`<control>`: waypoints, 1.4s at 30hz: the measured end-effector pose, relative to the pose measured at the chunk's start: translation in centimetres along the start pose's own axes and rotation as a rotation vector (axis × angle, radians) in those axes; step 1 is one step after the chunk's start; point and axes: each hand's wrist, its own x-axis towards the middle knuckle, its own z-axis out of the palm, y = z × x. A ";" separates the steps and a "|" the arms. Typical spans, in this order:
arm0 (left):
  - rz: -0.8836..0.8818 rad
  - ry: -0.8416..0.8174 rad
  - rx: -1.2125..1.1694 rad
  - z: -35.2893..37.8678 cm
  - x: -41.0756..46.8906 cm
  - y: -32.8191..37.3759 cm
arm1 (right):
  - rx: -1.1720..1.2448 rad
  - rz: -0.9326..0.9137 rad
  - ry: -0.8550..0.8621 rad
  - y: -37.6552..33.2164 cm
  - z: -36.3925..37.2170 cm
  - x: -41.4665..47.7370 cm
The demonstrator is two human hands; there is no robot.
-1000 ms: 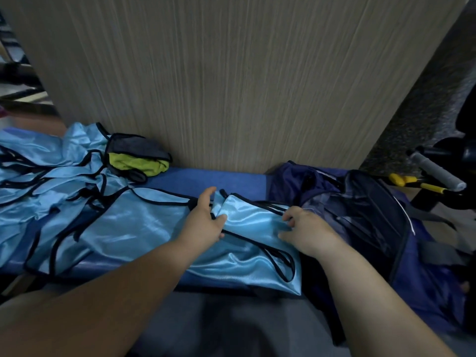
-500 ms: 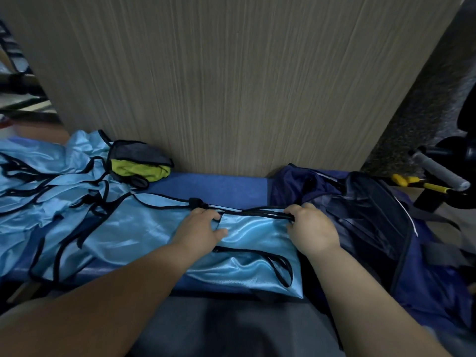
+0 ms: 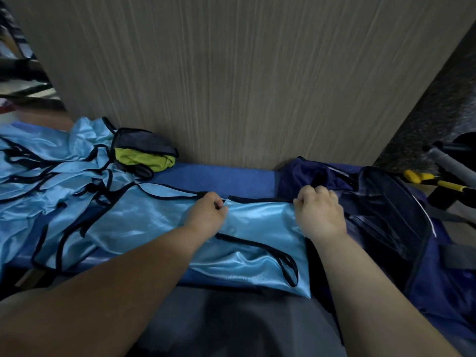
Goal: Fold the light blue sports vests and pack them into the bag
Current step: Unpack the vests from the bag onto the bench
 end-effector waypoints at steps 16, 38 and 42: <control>0.555 0.167 0.182 0.4 -2.9 -1.4 | -0.081 0.082 -0.440 -1.6 -2.0 -3.3; 0.296 -0.412 0.541 1.2 -2.1 -0.2 | 1.316 0.318 -0.368 -1.7 -3.1 -2.8; 0.338 -0.473 0.501 1.4 -2.1 0.9 | 1.422 0.308 -0.340 0.1 -4.3 -1.2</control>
